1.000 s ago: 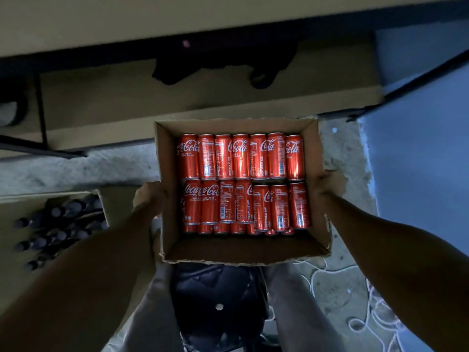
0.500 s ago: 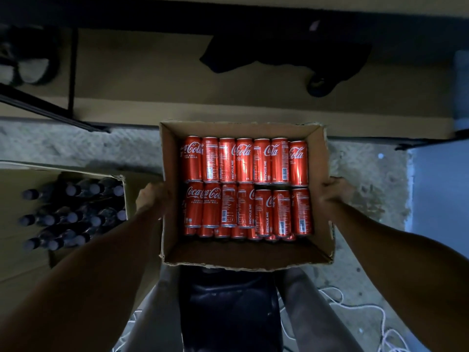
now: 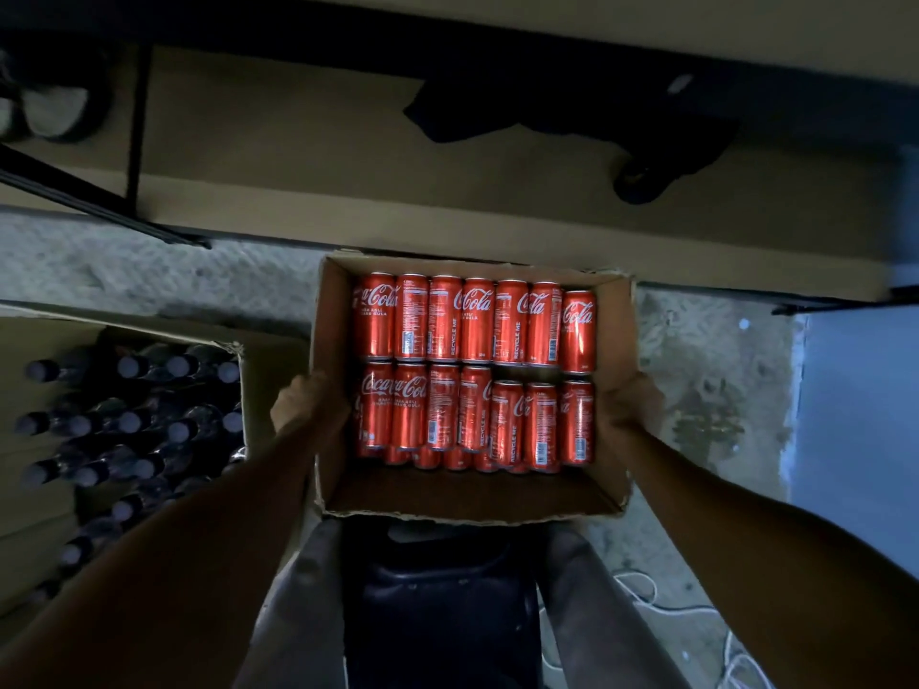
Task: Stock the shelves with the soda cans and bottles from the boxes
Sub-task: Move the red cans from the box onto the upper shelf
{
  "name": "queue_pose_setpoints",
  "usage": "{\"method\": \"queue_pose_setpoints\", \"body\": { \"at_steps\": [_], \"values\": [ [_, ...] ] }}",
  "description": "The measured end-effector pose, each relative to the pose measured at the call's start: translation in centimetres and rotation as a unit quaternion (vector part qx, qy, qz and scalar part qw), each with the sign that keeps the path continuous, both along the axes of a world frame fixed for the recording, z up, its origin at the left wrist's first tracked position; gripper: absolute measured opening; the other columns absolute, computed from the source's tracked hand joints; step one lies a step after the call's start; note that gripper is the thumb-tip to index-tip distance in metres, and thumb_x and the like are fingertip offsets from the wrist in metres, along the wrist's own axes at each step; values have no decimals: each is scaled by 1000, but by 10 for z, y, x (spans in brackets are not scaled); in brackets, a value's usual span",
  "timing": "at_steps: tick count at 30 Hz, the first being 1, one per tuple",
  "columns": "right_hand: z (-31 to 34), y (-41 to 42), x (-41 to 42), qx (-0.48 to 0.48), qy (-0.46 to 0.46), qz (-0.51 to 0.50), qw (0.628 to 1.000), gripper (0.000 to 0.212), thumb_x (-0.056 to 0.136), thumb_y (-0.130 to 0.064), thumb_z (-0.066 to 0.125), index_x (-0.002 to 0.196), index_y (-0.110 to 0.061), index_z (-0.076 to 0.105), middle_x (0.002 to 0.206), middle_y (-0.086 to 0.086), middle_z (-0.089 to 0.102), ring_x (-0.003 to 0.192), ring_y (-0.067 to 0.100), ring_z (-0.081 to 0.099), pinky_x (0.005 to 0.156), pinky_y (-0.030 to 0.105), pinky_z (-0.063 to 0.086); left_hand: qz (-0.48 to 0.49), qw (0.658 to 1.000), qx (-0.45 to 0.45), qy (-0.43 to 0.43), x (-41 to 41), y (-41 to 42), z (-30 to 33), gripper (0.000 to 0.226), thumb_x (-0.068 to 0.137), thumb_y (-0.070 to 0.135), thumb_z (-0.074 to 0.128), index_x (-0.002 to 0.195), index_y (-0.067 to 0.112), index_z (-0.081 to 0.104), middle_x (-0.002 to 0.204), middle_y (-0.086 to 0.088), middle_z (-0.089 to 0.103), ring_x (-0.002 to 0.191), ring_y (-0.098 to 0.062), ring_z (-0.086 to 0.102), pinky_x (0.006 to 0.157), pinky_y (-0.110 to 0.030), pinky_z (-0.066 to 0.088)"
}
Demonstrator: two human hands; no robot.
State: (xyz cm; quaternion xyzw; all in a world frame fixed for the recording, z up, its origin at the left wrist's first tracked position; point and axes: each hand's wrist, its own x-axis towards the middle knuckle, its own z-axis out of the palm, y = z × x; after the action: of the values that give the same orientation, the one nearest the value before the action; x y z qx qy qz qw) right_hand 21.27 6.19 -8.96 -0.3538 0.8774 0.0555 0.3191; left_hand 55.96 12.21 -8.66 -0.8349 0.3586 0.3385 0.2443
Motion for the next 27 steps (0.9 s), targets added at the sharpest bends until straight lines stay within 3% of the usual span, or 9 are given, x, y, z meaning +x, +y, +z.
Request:
{"method": "queue_pose_setpoints", "body": {
  "at_steps": [3, 7, 10, 14, 17, 19, 22, 27],
  "values": [
    [-2, 23, 24, -19, 34, 158, 987, 45, 95, -27, 52, 134, -6, 50, 137, 21, 53, 129, 37, 47, 109, 47, 38, 4, 1000, -11, 23, -11, -2, 2, 30, 95, 32, 51, 110, 10, 64, 104, -12, 65, 95, -30, 65, 76, -38, 52],
    [-13, 40, 56, -39, -72, 259, 962, 39, 91, -9, 55, 130, -11, 56, 121, 16, 65, 111, 34, 62, 93, 40, 49, 13, 996, -31, 82, -16, -2, -21, 28, 96, 39, 48, 103, 16, 61, 89, -2, 62, 76, -21, 58, 71, -34, 50],
    [-33, 46, 80, 21, -124, 291, 949, 32, 92, -8, 55, 123, -11, 61, 119, 11, 67, 111, 29, 63, 93, 36, 51, 15, 987, -32, 156, -15, 1, -44, 30, 96, 42, 45, 114, 20, 54, 105, -5, 67, 83, -21, 63, 80, -38, 53],
    [-81, 55, 97, 52, -173, 319, 930, 37, 89, -12, 58, 124, -26, 57, 115, 2, 67, 105, 24, 66, 84, 42, 58, 30, 967, -34, 251, -15, 10, -74, 46, 96, 39, 49, 138, 23, 37, 124, -10, 60, 108, -30, 62, 94, -50, 51],
    [-106, 58, 108, 32, -125, 389, 912, 62, 84, -6, 60, 140, -22, 41, 133, 8, 56, 120, 31, 55, 93, 47, 52, 16, 963, -58, 264, -17, 19, -98, 65, 94, 37, 53, 149, 32, 18, 137, -15, 50, 119, -37, 55, 99, -55, 45],
    [-116, 57, 113, 34, -76, 423, 902, 72, 84, -13, 63, 148, -17, 32, 152, 11, 38, 138, 35, 37, 108, 50, 40, 4, 966, -72, 250, -17, 24, -109, 70, 94, 38, 52, 151, 33, 12, 140, -19, 44, 120, -41, 53, 100, -57, 43],
    [-129, 58, 118, 74, -41, 427, 900, 84, 86, -26, 67, 154, -19, 18, 162, 10, 15, 147, 35, 18, 114, 55, 29, -13, 969, -94, 226, -17, 30, -116, 76, 94, 38, 55, 153, 35, 8, 144, -21, 38, 120, -43, 52, 100, -57, 43],
    [-132, 55, 127, 82, -11, 418, 905, 82, 82, -33, 72, 146, -21, 21, 154, 14, 24, 142, 36, 21, 109, 59, 30, 22, 955, -134, 264, -15, 41, -122, 78, 92, 36, 60, 151, 39, 9, 145, -17, 40, 124, -39, 51, 99, -58, 45]
  ]
}}
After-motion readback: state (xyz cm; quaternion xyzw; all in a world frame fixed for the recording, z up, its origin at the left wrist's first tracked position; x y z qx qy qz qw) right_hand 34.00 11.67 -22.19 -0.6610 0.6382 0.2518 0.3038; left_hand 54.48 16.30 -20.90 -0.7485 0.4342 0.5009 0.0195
